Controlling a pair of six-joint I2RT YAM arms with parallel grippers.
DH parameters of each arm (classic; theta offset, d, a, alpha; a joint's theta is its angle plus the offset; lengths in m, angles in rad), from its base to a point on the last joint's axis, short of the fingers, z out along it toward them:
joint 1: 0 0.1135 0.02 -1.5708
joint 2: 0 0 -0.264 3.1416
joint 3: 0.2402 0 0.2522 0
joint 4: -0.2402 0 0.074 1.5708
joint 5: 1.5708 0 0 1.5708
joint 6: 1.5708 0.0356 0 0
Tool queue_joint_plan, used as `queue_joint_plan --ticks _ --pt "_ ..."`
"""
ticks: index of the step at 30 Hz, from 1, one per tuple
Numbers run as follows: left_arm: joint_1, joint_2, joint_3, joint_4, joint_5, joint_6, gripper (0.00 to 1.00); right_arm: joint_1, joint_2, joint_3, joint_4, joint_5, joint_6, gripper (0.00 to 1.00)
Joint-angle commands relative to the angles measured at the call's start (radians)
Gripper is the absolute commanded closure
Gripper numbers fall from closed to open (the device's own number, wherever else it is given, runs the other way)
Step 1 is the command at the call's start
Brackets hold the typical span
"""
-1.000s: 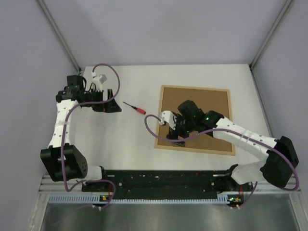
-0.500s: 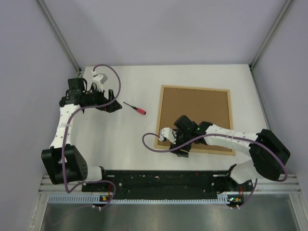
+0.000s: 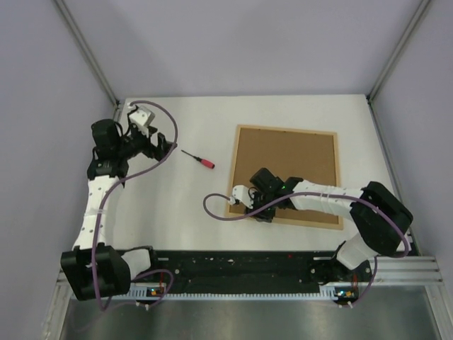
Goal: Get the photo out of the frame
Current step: Turn over the photo frame at the center of the board.
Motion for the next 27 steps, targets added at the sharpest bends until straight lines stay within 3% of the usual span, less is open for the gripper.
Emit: queue_joint_plan --ticks 1,5,11,13,18,21,27 --pt "-0.002 0.02 -0.027 0.034 0.178 0.211 0.02 0.013 0.075 0.009 -0.029 -0.07 0.012 0.68" --pt "-0.01 -0.074 -0.251 0.375 0.233 0.28 0.02 0.013 0.072 0.065 -0.112 -0.12 0.021 0.95" --pt "-0.024 -0.052 -0.208 0.221 0.339 0.516 0.02 0.007 0.0 0.17 -0.237 -0.174 0.017 1.0" --pt "-0.034 -0.04 -0.164 0.093 0.376 0.608 0.02 -0.012 -0.02 0.214 -0.289 -0.201 0.013 1.0" --pt "-0.092 -0.011 -0.072 -0.384 0.439 1.132 0.02 -0.074 -0.069 0.357 -0.408 -0.301 0.006 1.0" --pt "-0.14 -0.002 -0.059 -0.53 0.434 1.346 0.02 -0.113 -0.081 0.429 -0.458 -0.359 0.001 1.0" --pt "-0.284 0.0 -0.082 -0.669 0.381 1.561 0.02 -0.148 -0.081 0.544 -0.54 -0.412 -0.009 1.0"
